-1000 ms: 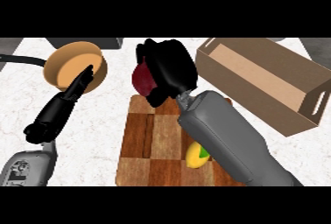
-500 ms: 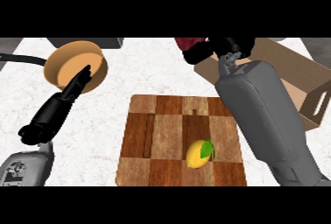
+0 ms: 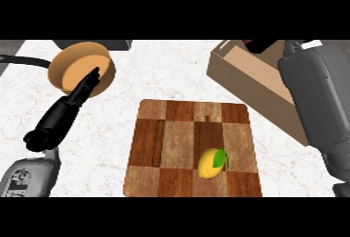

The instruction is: Pick the pear from the cutting board and place it in the cardboard box

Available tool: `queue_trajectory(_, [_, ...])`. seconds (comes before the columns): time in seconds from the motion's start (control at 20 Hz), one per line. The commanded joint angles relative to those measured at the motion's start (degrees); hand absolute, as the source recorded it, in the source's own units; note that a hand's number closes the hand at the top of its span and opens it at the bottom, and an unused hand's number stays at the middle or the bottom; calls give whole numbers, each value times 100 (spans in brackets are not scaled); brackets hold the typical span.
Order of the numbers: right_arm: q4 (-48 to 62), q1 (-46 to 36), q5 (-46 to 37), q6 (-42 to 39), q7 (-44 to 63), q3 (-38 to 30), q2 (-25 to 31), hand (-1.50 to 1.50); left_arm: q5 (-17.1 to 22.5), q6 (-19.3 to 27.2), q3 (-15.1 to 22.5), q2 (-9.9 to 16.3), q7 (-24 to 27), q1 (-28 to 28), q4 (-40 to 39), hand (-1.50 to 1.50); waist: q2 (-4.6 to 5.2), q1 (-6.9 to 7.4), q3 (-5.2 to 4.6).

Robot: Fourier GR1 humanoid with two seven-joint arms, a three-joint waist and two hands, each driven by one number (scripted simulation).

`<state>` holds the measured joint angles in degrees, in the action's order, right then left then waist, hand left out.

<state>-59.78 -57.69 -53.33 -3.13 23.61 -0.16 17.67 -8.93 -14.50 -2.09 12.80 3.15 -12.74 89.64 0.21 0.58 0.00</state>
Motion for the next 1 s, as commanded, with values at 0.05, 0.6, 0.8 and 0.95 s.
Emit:
queue_trajectory(0.05, [1027, -95, 352, -1065, -446, -271, 571, 150, -200, 105, 114, -79, 207, 48, -144, 0, 30, 30, -3])
queue_trajectory(0.6, [2771, -412, 303, -2161, -1481, -265, 1138, -150, -344, 270, 231, -308, 8, -54, -108, 0, 27, 57, 1])
queue_trajectory(0.8, [2932, -270, 528, -2163, -2647, -381, 1261, -150, -133, -4, 161, -163, -42, 140, 226, 0, 24, 96, 5])
queue_trajectory(0.95, [2680, -48, 859, -1613, -3072, -702, 1057, -150, -38, -55, -105, 13, -58, -124, -61, 0, 22, 41, 7])
